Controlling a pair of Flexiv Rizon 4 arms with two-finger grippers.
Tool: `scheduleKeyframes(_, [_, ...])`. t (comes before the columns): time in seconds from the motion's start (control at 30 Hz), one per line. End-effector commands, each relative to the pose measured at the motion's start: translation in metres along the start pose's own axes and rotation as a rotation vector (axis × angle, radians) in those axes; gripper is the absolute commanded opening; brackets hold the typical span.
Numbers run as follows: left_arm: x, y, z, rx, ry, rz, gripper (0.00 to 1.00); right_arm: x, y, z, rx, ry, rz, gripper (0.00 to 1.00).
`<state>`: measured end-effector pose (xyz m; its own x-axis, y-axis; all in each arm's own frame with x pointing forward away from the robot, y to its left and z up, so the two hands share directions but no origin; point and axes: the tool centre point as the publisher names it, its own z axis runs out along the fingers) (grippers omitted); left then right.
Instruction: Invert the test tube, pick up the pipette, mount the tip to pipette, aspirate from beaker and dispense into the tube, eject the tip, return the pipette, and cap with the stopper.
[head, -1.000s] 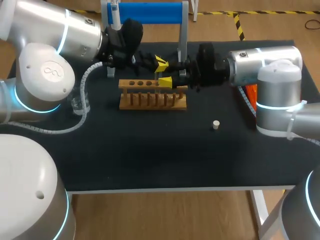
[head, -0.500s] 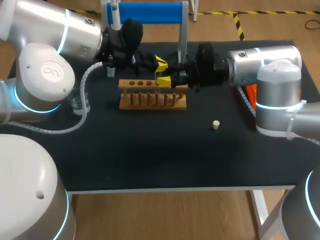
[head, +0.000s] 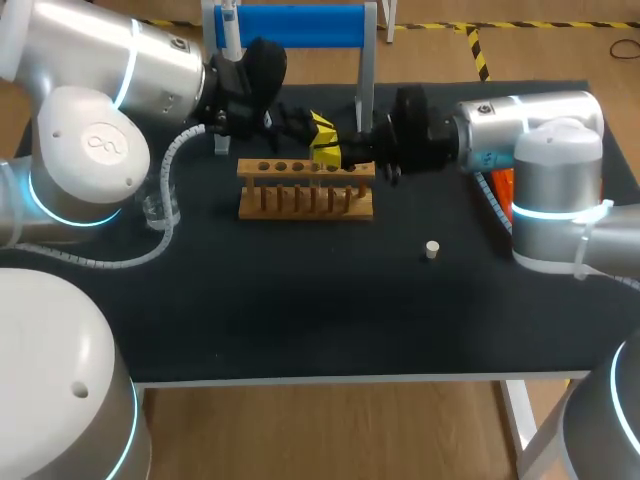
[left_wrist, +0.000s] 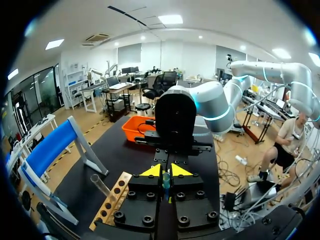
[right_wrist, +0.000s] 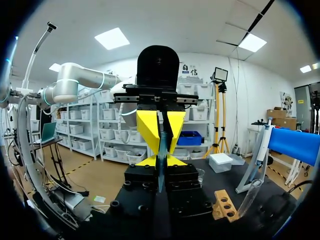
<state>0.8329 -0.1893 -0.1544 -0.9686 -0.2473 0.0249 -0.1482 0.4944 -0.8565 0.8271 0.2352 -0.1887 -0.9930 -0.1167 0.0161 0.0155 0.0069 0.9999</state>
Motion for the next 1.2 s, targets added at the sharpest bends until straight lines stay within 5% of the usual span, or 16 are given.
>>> scheduleKeyframes(0.03, [-0.003, -0.001, -0.001, -0.005, -0.001, -0.002, 0.0, 0.005, 0.0, -0.003, -0.002, 0.002, -0.002, 0.0])
scheduleKeyframes(0.13, [-0.003, -0.001, -0.001, -0.005, -0.001, -0.002, 0.0, 0.006, -0.001, -0.005, -0.003, 0.002, -0.002, 0.0])
scheduleKeyframes(0.17, [-0.003, -0.001, -0.001, -0.005, -0.001, -0.002, 0.55, 0.006, -0.001, -0.006, -0.003, 0.002, -0.001, 0.0])
scheduleKeyframes(0.2, [-0.003, -0.001, -0.001, -0.005, -0.001, -0.002, 1.0, 0.007, -0.001, -0.007, -0.003, 0.002, -0.001, 0.0])
scheduleKeyframes(0.6, [-0.003, -0.001, -0.001, -0.005, -0.001, -0.002, 1.0, 0.036, -0.014, -0.05, 0.008, -0.003, 0.015, 0.0])
scheduleKeyframes(1.2, [-0.003, -0.001, -0.001, -0.005, -0.001, -0.002, 1.0, 0.083, -0.038, -0.168, -0.023, -0.057, 0.029, 0.0])
